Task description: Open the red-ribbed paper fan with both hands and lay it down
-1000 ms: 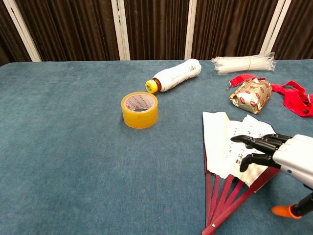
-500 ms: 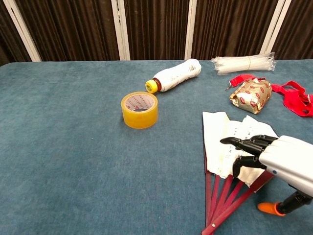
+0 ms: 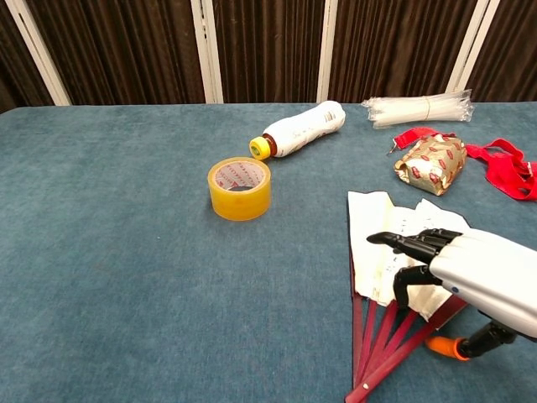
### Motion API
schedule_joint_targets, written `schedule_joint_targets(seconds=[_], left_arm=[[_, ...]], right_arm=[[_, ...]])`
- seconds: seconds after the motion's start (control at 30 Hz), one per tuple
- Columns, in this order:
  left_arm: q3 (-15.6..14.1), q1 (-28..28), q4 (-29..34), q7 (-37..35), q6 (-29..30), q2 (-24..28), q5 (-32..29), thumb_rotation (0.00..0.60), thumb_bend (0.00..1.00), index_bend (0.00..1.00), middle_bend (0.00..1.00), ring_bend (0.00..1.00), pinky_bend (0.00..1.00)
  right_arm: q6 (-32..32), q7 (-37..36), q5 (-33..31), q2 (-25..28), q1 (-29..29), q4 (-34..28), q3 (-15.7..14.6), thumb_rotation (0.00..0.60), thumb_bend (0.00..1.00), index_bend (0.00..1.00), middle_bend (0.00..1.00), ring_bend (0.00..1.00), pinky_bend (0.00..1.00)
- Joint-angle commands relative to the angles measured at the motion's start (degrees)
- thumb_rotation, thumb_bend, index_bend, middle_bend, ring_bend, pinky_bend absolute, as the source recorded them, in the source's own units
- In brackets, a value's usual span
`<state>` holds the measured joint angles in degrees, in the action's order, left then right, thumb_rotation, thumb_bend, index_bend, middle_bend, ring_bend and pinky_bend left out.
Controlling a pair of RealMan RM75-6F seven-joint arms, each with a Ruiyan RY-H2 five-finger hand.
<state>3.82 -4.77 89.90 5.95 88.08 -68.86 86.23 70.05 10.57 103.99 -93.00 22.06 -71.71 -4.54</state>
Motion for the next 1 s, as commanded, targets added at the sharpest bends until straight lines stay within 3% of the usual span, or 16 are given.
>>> schedule_joint_targets(seconds=[0.03,0.3,0.63,1.0], left_arm=[[0.0,0.0,0.0,0.0,0.0,0.0,0.0,0.600,0.24,0.08,0.08,0.00,0.10],[-0.2,-0.1,0.1,-0.4,-0.3,0.1,0.2,0.600,0.24,0.09,0.08,0.00,0.10],[-0.4,-0.1,0.2,-0.6,-0.2,0.2,0.4,0.600,0.24,0.09,0.08,0.00,0.10],[-0.5,-0.1,0.4,-0.8,-0.2,0.3,0.6,0.600,0.24,0.09,0.08,0.00,0.10]], right_arm=[[0.0,-0.2,-0.1,-0.2,0.2,0.1,0.0,0.600,0.32,0.50,0.09,0.21,0.21],[0.6,-1.3,-0.4,-0.6,0.4,0.6,-0.2,0.600,0.37,0.62,0.10,0.21,0.21],[1.7,-2.0,-0.7,0.2,0.5,0.5,-0.6,0.600,0.39,0.67,0.11,0.22,0.21],[1.2,-4.3,-1.5,8.3,2.8,-6.8,0.7,0.600,0.39,0.67,0.11,0.22,0.21]])
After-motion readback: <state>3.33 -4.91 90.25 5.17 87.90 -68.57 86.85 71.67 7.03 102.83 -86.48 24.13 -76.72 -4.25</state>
